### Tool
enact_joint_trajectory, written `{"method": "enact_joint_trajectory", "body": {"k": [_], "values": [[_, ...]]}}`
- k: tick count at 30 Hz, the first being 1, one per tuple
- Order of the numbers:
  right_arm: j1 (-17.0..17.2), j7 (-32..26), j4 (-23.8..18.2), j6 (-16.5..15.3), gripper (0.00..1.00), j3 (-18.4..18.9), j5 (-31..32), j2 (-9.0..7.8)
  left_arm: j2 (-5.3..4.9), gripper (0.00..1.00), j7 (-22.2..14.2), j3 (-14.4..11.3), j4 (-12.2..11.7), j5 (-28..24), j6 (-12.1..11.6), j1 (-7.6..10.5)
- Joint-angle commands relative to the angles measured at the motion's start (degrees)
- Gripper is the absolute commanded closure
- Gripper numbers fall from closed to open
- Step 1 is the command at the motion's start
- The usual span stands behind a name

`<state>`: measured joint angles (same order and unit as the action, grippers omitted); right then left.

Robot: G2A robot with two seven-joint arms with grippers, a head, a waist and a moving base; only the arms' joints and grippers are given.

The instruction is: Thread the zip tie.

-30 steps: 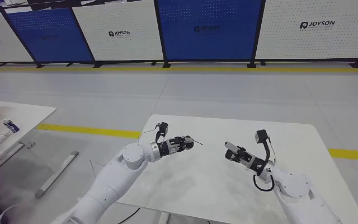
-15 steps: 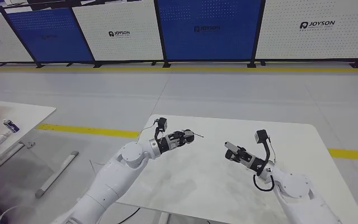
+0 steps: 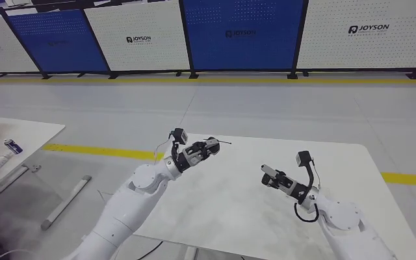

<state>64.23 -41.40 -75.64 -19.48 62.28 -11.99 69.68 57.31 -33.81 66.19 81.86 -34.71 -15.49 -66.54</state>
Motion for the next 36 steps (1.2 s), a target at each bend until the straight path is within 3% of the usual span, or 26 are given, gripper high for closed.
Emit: {"method": "enact_joint_trajectory", "body": {"k": [1,3,6,9,20,23,26,28,34,36], "values": [[0.0,0.0,0.0,0.0,0.00,0.0,0.0,0.00,0.24,1.00,2.3,-1.6,-0.5,4.8,0.7,-0.01],[0.0,0.0,0.0,0.0,0.00,0.0,0.0,0.00,0.54,1.00,4.0,-3.3,-1.6,8.4,1.0,0.12],[0.0,0.0,0.0,0.0,0.00,0.0,0.0,0.00,1.07,1.00,6.6,-5.4,-2.8,12.3,-0.6,-0.18],[0.0,0.0,0.0,0.0,0.00,0.0,0.0,0.00,1.31,1.00,6.3,-6.9,-3.7,14.9,-2.0,-0.96],[0.0,0.0,0.0,0.0,0.00,0.0,0.0,0.00,1.41,1.00,5.5,-7.0,-3.1,13.4,-1.3,-1.02],[0.0,0.0,0.0,0.0,0.00,0.0,0.0,0.00,1.37,1.00,3.9,-5.4,-1.4,9.7,-4.0,-1.41],[0.0,0.0,0.0,0.0,0.00,0.0,0.0,0.00,1.13,1.00,-2.7,-2.3,1.6,2.6,-4.0,-2.82],[0.0,0.0,0.0,0.0,0.00,0.0,0.0,0.00,0.98,1.00,-5.5,-0.2,2.1,-0.2,-4.0,-3.82],[0.0,0.0,0.0,0.0,0.00,0.0,0.0,0.00,0.94,1.00,-5.4,0.5,2.3,0.2,-4.0,-4.09],[0.0,0.0,0.0,0.0,0.00,0.0,0.0,0.00,0.97,1.00,-5.1,-0.2,2.2,2.1,-3.0,-4.21]]}}
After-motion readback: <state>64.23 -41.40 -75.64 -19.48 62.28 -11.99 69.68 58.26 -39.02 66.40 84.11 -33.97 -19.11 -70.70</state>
